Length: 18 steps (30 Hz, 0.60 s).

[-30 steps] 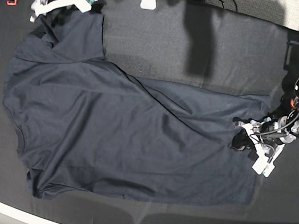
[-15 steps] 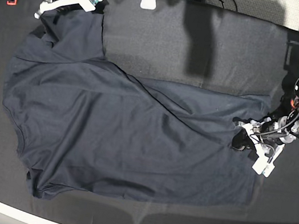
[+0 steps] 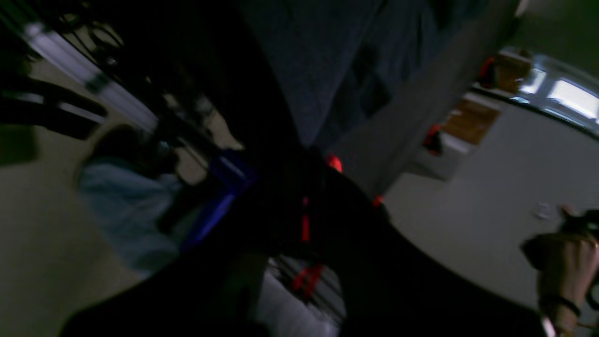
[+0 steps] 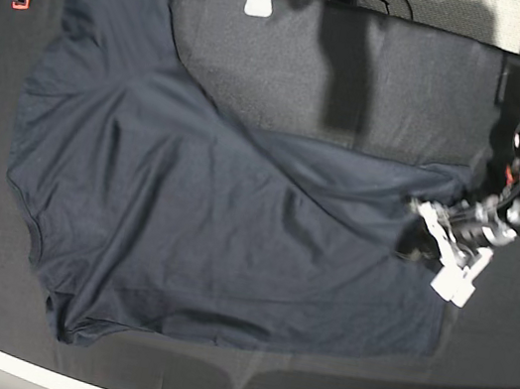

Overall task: Layout the t-shirt on the table in an organized manner, then fold the t-shirt properly
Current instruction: 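Grasp the shirt fabric with the left gripper and drag it toward the collar end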

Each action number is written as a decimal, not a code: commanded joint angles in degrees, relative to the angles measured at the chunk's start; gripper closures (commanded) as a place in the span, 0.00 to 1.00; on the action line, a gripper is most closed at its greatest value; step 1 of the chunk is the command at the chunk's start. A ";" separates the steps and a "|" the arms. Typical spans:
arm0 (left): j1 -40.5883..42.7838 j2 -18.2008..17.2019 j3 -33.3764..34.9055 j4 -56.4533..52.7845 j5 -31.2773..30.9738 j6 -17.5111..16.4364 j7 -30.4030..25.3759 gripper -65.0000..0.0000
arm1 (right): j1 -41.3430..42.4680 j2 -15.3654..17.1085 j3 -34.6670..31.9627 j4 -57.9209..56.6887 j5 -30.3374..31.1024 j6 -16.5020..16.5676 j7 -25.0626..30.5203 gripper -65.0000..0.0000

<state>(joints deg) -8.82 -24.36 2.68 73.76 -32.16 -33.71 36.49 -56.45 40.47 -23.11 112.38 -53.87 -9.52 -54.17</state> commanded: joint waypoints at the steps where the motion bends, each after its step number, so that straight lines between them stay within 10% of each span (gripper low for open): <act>1: -0.31 -1.29 -0.37 2.75 -0.74 -0.42 -0.90 1.00 | -2.12 0.48 0.22 0.81 -1.86 -1.95 -1.73 1.00; 18: 12.61 -5.35 -0.48 23.47 1.27 5.07 5.18 1.00 | -9.42 0.48 0.22 2.49 -9.20 -5.53 -6.08 1.00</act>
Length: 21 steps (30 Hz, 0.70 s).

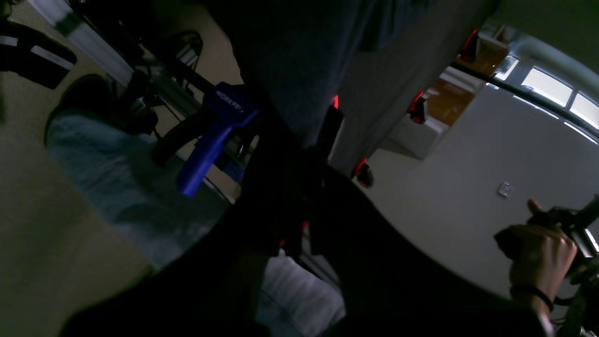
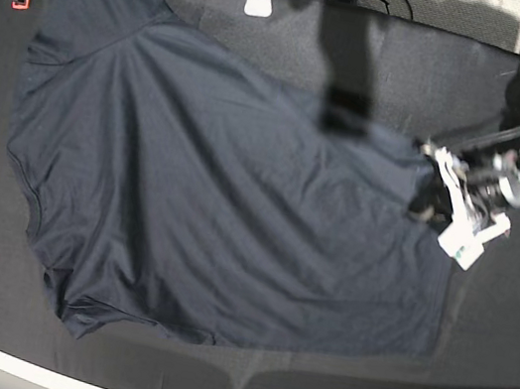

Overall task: Layout the t-shirt on the table in an organized manner, then fold the t-shirt properly
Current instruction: 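Grasp the shirt fabric with the left gripper and drag it toward the collar end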

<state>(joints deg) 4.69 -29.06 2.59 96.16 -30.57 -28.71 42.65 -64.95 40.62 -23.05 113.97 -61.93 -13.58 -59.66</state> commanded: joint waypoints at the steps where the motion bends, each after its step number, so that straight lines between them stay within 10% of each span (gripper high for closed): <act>1: -0.39 -0.68 -0.39 2.16 0.52 0.72 0.35 1.00 | -0.92 0.33 0.15 1.40 -1.14 -1.46 -0.59 1.00; 7: 3.26 -0.70 -0.39 8.70 3.52 5.84 11.74 1.00 | -0.92 0.33 0.15 3.19 -1.09 -1.44 -0.52 1.00; 21: 16.48 -0.68 -0.39 24.87 12.15 8.02 19.17 1.00 | -0.72 0.35 0.98 3.19 -0.20 -1.42 2.23 1.00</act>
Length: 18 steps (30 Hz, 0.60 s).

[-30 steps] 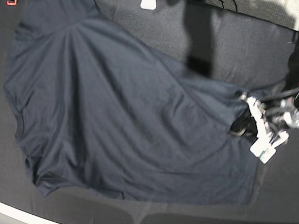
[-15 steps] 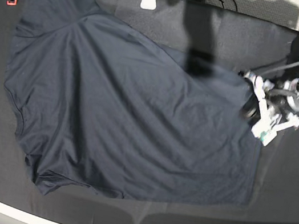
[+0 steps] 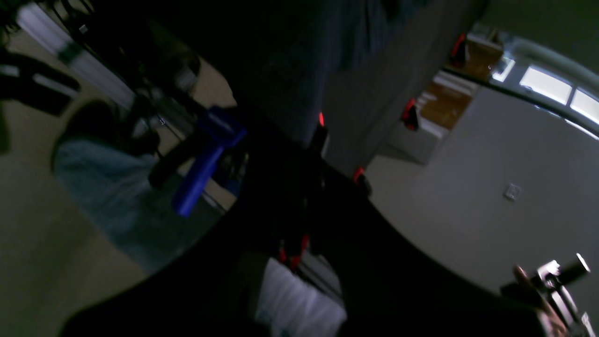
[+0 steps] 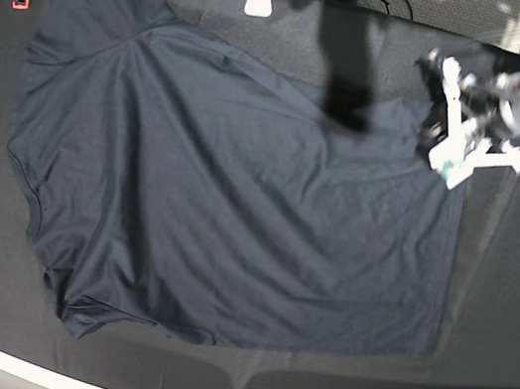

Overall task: Layout the t-shirt on the table in an organized manner, then fold the t-shirt properly
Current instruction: 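Grasp the shirt fabric with the left gripper and drag it toward the collar end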

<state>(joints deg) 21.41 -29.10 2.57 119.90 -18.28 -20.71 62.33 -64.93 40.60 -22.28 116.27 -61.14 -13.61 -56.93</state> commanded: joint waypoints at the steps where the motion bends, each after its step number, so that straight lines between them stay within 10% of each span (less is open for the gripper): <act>1: 0.37 -0.63 -0.37 1.53 2.51 1.22 -0.76 1.00 | -0.59 0.37 1.03 0.90 -0.04 -1.40 0.59 1.00; 6: 0.52 -0.63 -0.37 3.08 11.06 6.45 -2.69 1.00 | 2.43 0.37 7.65 0.90 5.81 -1.36 3.17 1.00; 18: 9.22 -0.61 -0.37 10.86 10.32 7.23 0.00 1.00 | -2.34 1.18 10.27 1.51 10.60 7.26 8.74 1.00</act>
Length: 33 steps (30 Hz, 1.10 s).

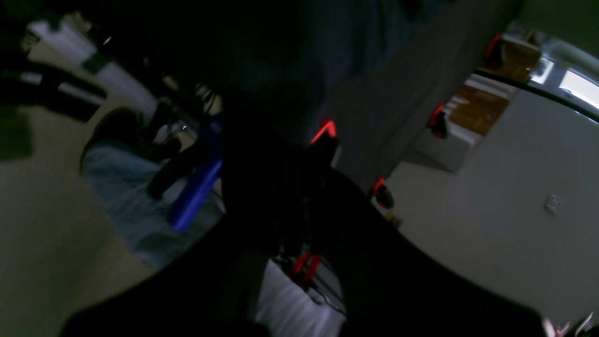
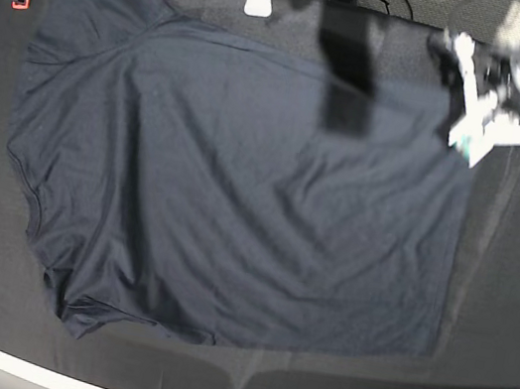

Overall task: Layout the t-shirt on the table in an organized manner, then fold the t-shirt properly
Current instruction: 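Grasp the shirt fabric with the left gripper and drag it toward the collar end, then lower both grippers onto the shirt's hem edge and grasp it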

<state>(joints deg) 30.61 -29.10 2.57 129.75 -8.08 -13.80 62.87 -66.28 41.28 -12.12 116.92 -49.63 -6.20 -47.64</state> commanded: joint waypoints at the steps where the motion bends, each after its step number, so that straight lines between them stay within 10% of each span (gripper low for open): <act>1: 1.11 -0.59 -0.37 1.01 0.11 0.33 -0.57 1.00 | -2.38 1.36 -0.42 1.16 -0.92 -0.22 -0.76 1.00; 10: 7.10 -0.61 -0.37 1.01 0.15 0.33 -2.38 1.00 | -8.72 9.38 -3.28 5.49 -4.66 -3.52 -6.93 1.00; 20: 6.40 -0.61 -0.37 1.01 7.72 0.55 -11.96 1.00 | -6.19 9.70 -0.04 6.29 -4.04 -7.58 -5.14 1.00; 33: -2.67 -0.57 -0.37 0.98 8.46 1.38 -21.24 1.00 | 23.67 9.68 4.28 6.27 26.88 1.77 4.76 1.00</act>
<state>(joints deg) 28.05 -29.19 2.57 129.75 0.03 -13.28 42.89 -42.50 50.24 -8.29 122.37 -21.76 -3.99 -43.27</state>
